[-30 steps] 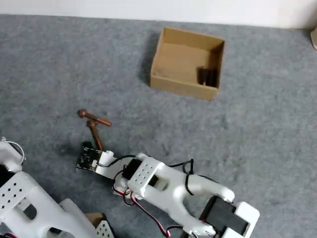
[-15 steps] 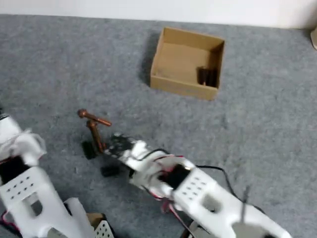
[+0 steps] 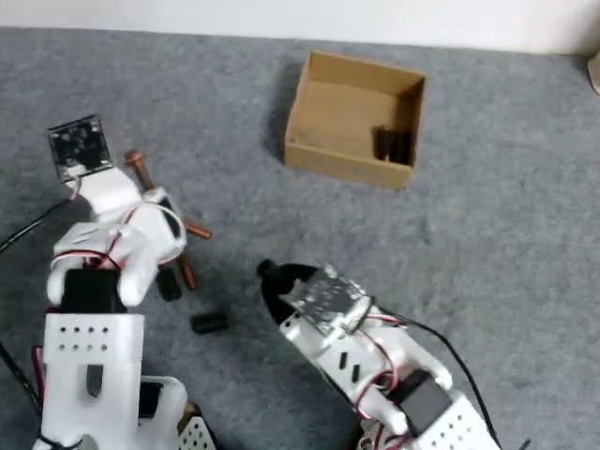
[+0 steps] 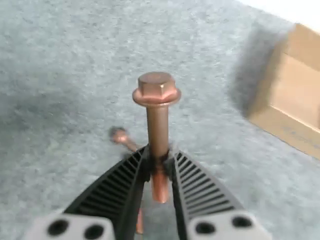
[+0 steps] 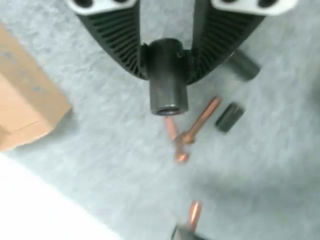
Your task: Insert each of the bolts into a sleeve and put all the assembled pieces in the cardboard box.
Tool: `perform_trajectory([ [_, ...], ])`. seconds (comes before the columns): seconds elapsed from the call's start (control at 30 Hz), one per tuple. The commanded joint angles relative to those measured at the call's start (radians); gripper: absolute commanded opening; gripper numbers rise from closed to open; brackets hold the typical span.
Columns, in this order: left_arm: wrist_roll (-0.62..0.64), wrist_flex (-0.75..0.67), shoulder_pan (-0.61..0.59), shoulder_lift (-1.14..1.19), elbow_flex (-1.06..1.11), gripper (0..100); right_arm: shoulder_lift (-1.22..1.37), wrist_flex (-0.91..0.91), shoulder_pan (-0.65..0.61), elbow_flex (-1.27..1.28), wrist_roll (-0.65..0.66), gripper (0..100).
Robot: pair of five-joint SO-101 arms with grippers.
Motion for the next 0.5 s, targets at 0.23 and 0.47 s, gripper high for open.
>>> perform_trajectory([
  [0.23,0.400,0.043,0.177,-0.521,-0.027,1,-0.147,-0.001,0.082,0.053,-0.069,0.5],
  [0.47,0.377,-0.077,0.380,-0.892,0.294,1,-0.150,0.004,0.079,0.053,-0.114,0.5],
])
